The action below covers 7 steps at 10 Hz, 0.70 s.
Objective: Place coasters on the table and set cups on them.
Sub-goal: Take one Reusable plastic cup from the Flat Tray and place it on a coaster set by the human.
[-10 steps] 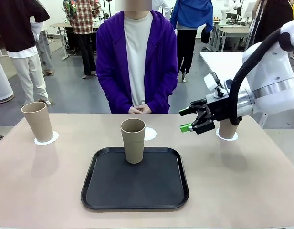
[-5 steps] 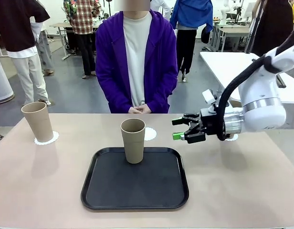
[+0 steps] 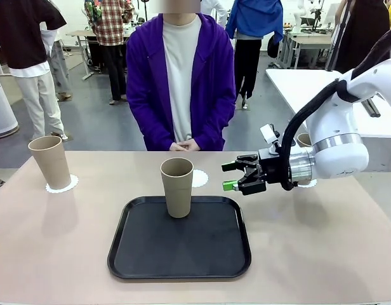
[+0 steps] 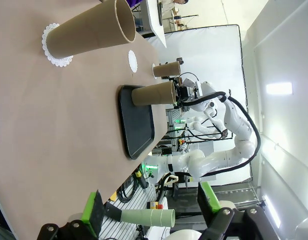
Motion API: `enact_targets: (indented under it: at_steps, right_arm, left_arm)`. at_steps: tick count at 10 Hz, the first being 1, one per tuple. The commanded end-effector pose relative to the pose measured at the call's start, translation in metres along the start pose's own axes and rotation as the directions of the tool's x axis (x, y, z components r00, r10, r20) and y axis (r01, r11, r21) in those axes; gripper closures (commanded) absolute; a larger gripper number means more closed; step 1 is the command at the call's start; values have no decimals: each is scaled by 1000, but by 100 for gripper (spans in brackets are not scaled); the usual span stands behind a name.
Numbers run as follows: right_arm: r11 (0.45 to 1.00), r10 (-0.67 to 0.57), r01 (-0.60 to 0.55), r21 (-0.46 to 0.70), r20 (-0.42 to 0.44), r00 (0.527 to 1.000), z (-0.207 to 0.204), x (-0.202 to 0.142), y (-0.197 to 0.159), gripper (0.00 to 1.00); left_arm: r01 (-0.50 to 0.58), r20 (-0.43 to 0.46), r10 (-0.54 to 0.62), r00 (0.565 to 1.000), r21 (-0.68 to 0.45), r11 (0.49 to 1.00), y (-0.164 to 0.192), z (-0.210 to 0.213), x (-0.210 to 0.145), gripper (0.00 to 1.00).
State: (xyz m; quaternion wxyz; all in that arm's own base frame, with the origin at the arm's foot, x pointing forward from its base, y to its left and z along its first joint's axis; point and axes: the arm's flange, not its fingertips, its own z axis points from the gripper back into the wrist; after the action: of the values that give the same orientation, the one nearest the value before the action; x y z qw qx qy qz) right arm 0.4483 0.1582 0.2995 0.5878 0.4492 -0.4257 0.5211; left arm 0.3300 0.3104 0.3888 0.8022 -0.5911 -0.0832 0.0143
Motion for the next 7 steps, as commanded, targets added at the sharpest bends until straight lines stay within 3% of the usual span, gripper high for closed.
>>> enact_targets:
  at_steps: [1, 4, 5, 7]
  right_arm:
    - [1000, 0, 0, 0, 7, 1000, 3, 1, 2, 0]
    - [1000, 1, -1, -5, 1, 1000, 3, 1, -1, 0]
    - [995, 54, -62, 82, 103, 993, 0, -5, -5, 0]
    - [985, 107, -129, 118, 178, 978, -15, -8, -9, 0]
  left_arm:
    - [-1, 3, 1, 1000, 2, 1000, -1, 0, -1, 0]
    - [-1, 3, 1, 1000, 2, 1000, -1, 0, -1, 0]
    - [-1, 3, 1, 1000, 2, 1000, -1, 0, -1, 0]
    - [-1, 3, 1, 1000, 2, 1000, -1, 0, -1, 0]
